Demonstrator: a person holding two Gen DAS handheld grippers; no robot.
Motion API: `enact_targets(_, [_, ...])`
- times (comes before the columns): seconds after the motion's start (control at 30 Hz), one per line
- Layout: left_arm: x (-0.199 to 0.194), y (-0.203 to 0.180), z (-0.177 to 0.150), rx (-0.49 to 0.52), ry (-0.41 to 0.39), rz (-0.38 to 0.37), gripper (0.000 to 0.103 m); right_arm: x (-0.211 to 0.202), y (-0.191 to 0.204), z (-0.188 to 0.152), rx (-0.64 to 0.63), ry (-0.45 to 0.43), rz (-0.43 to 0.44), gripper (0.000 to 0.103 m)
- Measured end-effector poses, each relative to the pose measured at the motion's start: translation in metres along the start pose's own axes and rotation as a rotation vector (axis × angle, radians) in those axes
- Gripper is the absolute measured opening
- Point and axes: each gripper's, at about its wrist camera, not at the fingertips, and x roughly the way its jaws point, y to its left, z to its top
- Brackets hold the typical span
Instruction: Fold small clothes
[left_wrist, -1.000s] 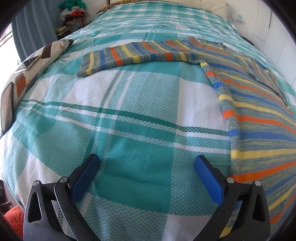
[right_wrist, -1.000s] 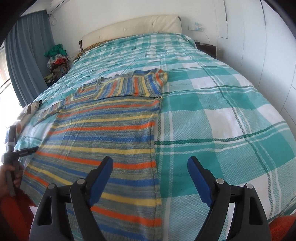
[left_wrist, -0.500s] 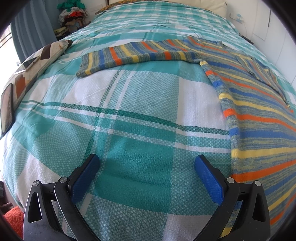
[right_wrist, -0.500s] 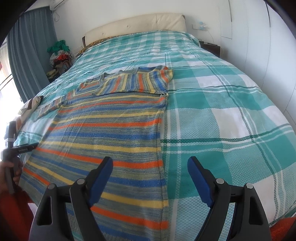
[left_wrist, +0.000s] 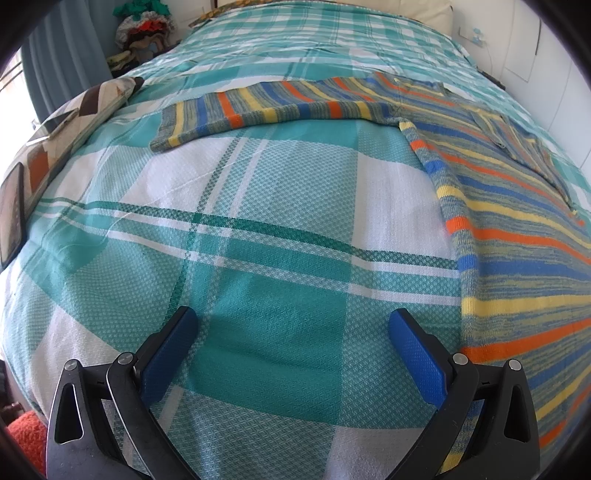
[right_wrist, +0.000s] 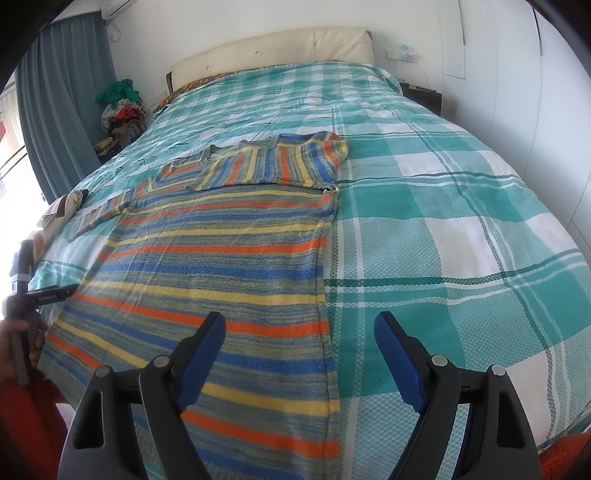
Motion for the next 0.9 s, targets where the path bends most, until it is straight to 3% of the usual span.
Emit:
enact_targets(0.53, [0.0011, 0.0033, 0.0028, 0.014, 0.029, -0.028, 0.103, 0.0001, 0.0070, 0.0018, -0.017, 0.002, 0.012, 0.082])
enact_targets(0.9, [0.0003, 0.0002, -0.0005, 0.043, 0.020, -0.008, 0.103, 0.0017, 0.0102, 0.0046, -0.024, 0.000, 0.024, 0.082])
